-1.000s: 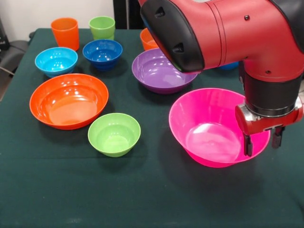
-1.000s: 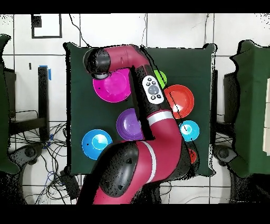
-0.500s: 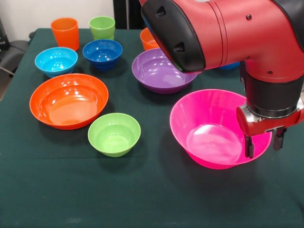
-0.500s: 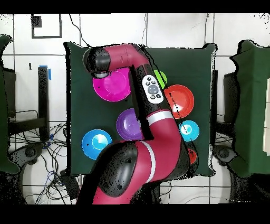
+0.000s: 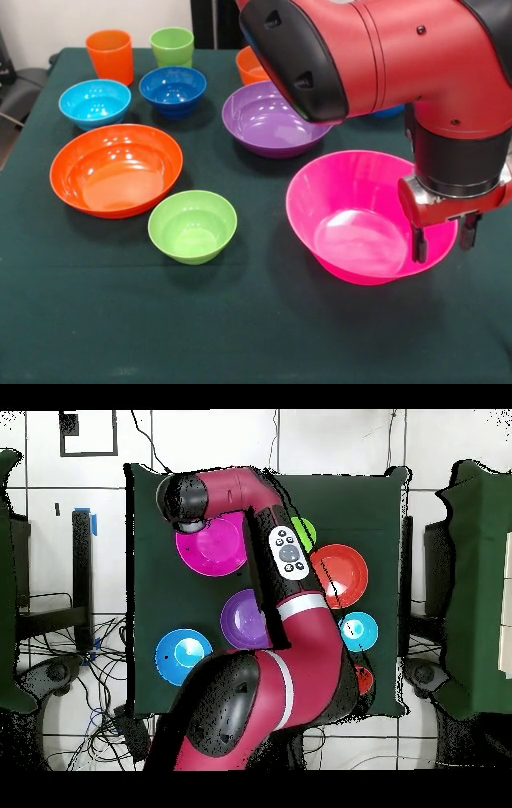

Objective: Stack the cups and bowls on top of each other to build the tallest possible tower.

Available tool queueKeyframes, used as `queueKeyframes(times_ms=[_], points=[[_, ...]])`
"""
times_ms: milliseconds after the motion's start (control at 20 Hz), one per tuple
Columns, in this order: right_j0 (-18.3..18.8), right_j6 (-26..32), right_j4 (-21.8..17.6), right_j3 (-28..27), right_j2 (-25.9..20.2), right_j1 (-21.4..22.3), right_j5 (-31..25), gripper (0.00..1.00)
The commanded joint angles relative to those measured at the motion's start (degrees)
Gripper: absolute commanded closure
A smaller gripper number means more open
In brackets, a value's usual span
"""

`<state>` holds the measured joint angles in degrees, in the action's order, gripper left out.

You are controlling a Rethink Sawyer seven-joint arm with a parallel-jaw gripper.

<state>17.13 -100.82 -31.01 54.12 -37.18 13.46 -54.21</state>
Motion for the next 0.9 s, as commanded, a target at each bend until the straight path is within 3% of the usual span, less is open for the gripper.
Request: queueKeyframes(times_ms=[50, 450, 900], points=[[-2.16, 12.36, -1.75, -3.39, 1.61, -1.56, -9.79, 0.00], [-1.55, 9.19, -1.55, 0.25, 2.09, -0.94, -7.47, 0.00], [-1.75, 9.53, -2.03, -0.83, 2.23, -1.33, -7.44, 0.00]])
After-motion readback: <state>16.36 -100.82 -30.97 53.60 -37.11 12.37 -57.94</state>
